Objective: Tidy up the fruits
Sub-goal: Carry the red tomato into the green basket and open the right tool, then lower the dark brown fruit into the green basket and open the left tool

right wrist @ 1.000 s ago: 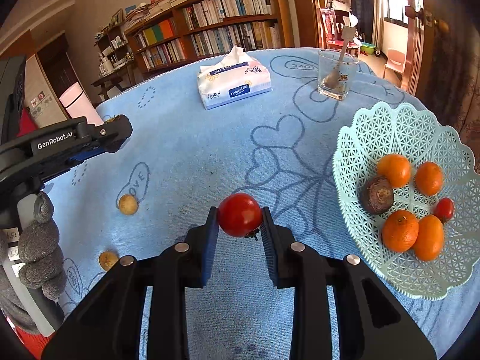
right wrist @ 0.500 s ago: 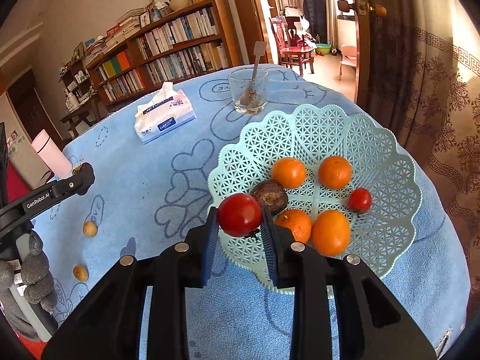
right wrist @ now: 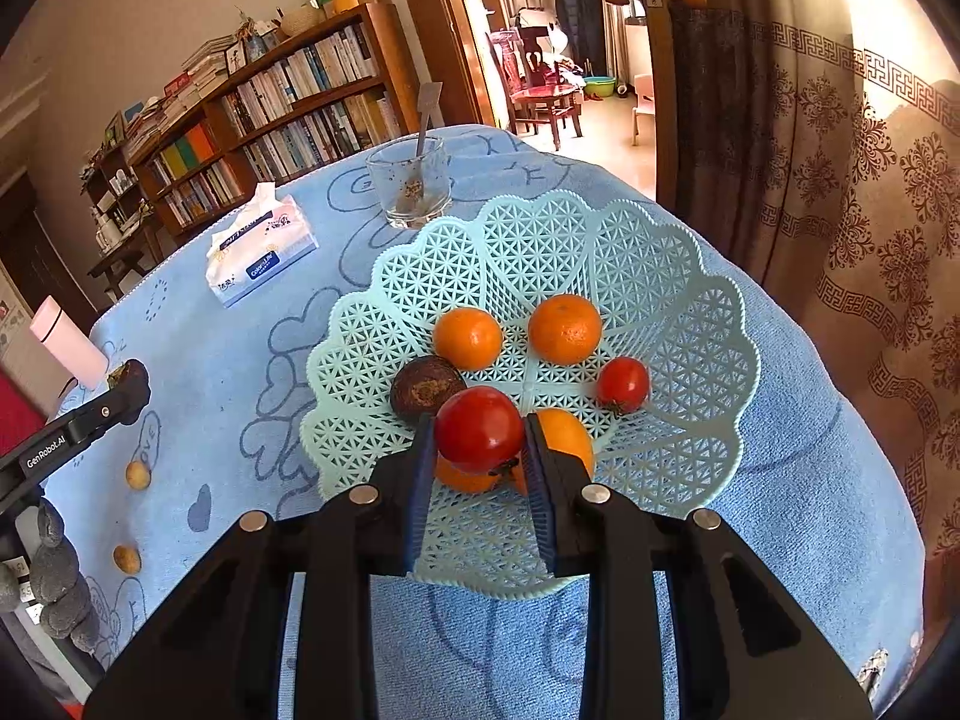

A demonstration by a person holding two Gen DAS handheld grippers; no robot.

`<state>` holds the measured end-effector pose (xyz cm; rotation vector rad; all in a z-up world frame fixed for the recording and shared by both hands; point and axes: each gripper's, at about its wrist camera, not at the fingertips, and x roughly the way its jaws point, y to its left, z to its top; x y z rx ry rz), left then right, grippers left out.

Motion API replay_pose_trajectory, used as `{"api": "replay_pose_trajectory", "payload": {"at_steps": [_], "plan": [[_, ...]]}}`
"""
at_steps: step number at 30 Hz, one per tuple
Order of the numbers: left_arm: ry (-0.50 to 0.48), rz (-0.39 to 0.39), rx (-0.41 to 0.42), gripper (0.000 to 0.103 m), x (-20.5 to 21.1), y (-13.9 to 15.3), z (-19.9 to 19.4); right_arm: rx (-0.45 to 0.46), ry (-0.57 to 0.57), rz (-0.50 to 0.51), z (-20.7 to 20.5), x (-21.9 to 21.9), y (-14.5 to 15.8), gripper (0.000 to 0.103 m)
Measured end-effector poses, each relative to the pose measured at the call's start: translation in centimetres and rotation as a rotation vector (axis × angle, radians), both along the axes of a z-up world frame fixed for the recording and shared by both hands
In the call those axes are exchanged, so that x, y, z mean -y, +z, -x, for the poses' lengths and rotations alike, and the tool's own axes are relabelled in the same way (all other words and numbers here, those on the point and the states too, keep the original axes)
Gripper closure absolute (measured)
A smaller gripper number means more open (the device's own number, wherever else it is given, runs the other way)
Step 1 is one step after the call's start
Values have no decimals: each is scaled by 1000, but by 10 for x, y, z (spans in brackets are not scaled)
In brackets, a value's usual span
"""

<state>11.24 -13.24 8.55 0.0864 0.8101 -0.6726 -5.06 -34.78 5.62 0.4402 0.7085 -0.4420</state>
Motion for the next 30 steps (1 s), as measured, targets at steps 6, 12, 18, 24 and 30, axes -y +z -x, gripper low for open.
{"api": "replay_pose_trajectory", "payload": {"at_steps": [6,12,18,24,30], "plan": [[-8,-12,7,62,4,-2,3,35,-57,-10,14,11,4,57],[-33,16,-19,62,5,0,6,67,-98,-9,34,19,9,57],[-42,38,-31,62,3,3,7,96,-142,-7,56,29,11,57],[-56,31,-28,62,10,7,15,108,-180,24,73,37,11,57],[-123,-11,-34,62,41,1,34,121,-196,1,83,46,8,57]]}}
